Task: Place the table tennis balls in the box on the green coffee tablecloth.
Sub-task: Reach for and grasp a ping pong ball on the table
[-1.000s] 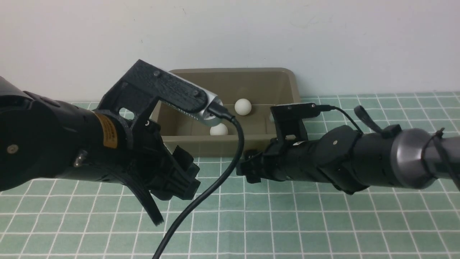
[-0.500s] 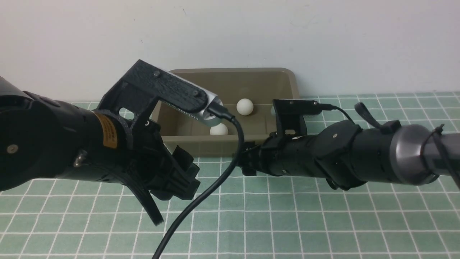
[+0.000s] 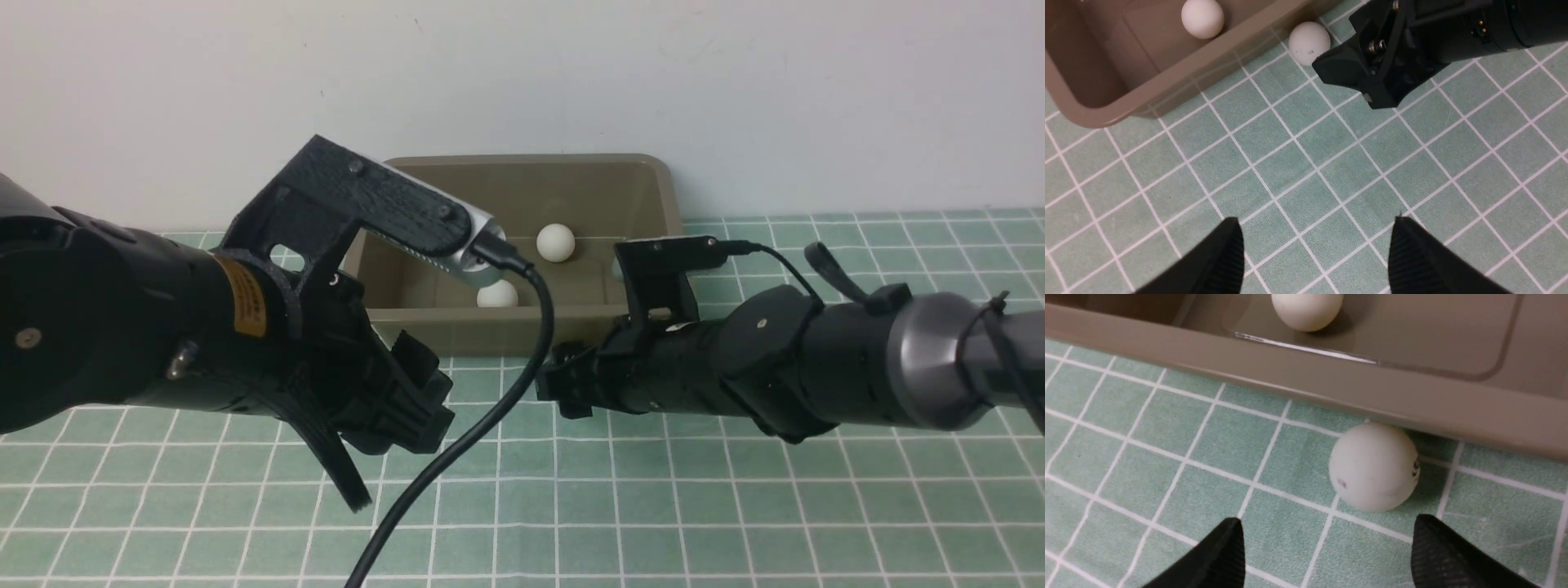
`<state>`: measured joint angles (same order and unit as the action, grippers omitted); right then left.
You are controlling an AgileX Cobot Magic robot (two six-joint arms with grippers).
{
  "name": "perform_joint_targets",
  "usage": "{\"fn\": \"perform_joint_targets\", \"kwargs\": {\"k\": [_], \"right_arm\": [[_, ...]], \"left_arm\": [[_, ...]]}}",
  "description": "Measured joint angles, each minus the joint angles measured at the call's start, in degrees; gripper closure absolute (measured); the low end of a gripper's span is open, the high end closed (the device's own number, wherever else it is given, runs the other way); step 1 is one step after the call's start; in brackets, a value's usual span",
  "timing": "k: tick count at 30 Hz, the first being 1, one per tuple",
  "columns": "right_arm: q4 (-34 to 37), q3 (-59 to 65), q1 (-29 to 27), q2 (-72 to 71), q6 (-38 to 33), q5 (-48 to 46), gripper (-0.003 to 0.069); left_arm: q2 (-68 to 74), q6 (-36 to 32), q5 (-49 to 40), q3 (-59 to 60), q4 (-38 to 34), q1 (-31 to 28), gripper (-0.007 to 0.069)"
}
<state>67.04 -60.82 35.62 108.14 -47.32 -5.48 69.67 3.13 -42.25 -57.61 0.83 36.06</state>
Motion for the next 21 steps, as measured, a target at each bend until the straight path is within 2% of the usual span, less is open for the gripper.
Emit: {"fn": "perform_joint_targets", "kwargs": {"k": [21], "right_arm": [[0.23, -4.67, 0.00, 6.22, -0.28, 1.93, 0.0167]], "left_arm": [[0.00, 0.00, 0.05, 0.00, 0.17, 0.00, 0.0199]]}}
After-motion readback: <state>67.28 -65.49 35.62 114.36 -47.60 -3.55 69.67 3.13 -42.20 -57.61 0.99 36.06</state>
